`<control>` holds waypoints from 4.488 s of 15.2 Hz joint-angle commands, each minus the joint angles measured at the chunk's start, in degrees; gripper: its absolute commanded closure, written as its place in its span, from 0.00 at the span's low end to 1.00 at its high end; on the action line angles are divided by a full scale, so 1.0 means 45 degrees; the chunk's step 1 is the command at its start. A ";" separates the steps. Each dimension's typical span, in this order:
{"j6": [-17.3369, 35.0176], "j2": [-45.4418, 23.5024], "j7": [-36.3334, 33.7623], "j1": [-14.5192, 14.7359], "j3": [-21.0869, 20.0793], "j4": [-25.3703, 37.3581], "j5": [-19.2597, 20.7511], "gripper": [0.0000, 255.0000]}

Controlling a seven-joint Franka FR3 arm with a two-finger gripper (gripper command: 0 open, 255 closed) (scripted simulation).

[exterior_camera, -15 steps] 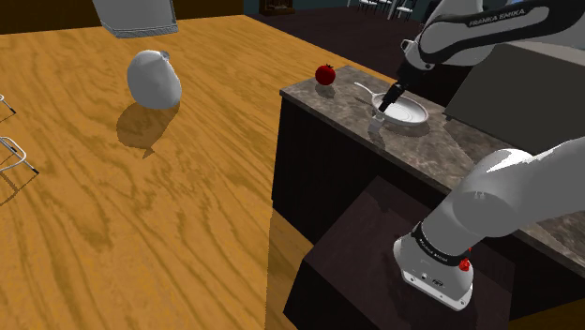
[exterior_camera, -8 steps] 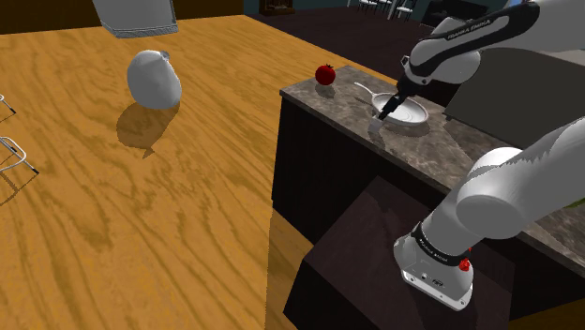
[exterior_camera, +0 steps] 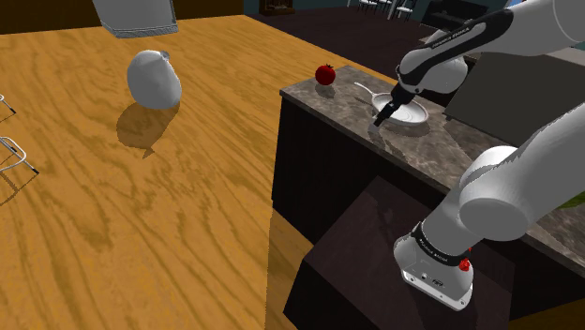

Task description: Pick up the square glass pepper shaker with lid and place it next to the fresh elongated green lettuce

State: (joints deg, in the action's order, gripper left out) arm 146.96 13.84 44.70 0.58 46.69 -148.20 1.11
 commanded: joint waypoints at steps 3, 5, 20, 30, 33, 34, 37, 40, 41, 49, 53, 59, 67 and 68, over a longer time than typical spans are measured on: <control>0.0038 -0.0039 0.0032 0.0027 0.0024 -0.0001 -0.0042 0.00; 0.0035 -0.0037 0.0030 0.0025 0.0022 -0.0001 -0.0039 0.00; -0.0762 0.0620 -0.0537 -0.0388 -0.0417 0.0249 0.0604 1.00; -0.2745 0.1904 -0.1407 -0.1006 -0.1300 0.1082 0.1430 1.00; -0.3323 0.2201 -0.1577 -0.1110 -0.1517 0.1385 0.1548 1.00; -0.3514 0.2292 -0.1629 -0.1138 -0.1585 0.1491 0.1580 1.00; -0.4079 0.2540 -0.1765 -0.1209 -0.1779 0.1825 0.1650 1.00; -0.4635 0.2752 -0.1881 -0.1257 -0.1957 0.2180 0.1695 1.00; -0.4818 0.2815 -0.1916 -0.1269 -0.2014 0.2304 0.1704 1.00; -0.6248 0.3189 -0.2138 -0.1308 -0.2412 0.3378 0.1710 1.00; -0.6942 0.3293 -0.2219 -0.1295 -0.2579 0.3971 0.1678 1.00; -0.7774 0.3831 -0.2285 -0.1490 -0.2808 0.4287 0.1839 1.00; -0.9320 0.7505 -0.1790 -0.3412 -0.3184 0.2159 0.3164 1.00; -0.9568 0.7938 -0.1670 -0.3662 -0.3197 0.1962 0.3297 1.00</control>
State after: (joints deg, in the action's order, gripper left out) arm 104.78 47.75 36.53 -14.82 32.16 -138.36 15.27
